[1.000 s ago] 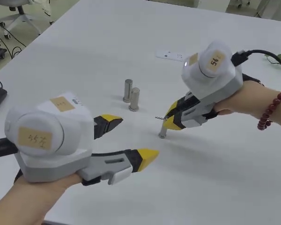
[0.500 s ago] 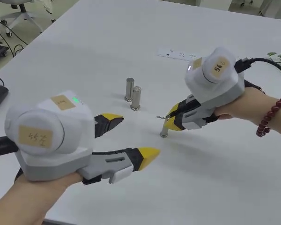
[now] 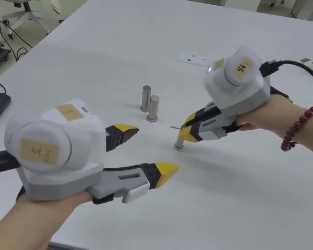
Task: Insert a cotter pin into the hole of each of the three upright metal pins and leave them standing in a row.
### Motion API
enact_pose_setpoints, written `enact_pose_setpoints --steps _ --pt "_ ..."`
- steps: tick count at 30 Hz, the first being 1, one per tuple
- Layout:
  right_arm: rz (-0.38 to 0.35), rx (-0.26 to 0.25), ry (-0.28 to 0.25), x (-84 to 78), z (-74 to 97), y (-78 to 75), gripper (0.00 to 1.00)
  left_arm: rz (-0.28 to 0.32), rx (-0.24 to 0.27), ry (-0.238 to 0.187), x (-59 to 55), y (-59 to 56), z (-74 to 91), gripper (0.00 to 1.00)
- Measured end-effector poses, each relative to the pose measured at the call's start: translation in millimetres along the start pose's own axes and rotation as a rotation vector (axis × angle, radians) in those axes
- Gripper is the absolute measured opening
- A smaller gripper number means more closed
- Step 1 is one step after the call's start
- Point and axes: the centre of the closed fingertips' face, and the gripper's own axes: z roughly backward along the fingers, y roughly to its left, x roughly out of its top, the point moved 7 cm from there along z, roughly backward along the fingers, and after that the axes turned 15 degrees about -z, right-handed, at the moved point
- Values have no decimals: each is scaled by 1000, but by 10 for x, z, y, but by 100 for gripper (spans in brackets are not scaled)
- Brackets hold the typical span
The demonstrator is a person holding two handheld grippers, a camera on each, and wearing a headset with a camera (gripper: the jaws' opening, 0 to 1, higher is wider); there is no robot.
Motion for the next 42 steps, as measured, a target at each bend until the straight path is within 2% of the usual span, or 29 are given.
enact_pose_setpoints --steps 7,17,19,38,42 --pt "8 18 9 98 -110 46 10 -22 16 8 4 10 9 58" --pt "10 37 15 227 -225 69 10 -5 34 -2 16 39 30 60" --pt "15 40 17 217 -219 105 10 -3 36 -4 19 44 32 60" --pt "6 65 31 220 -278 73 11 5 39 -3 14 63 28 60" --pt "4 75 31 214 -301 83 14 5 41 0 7 67 29 59"
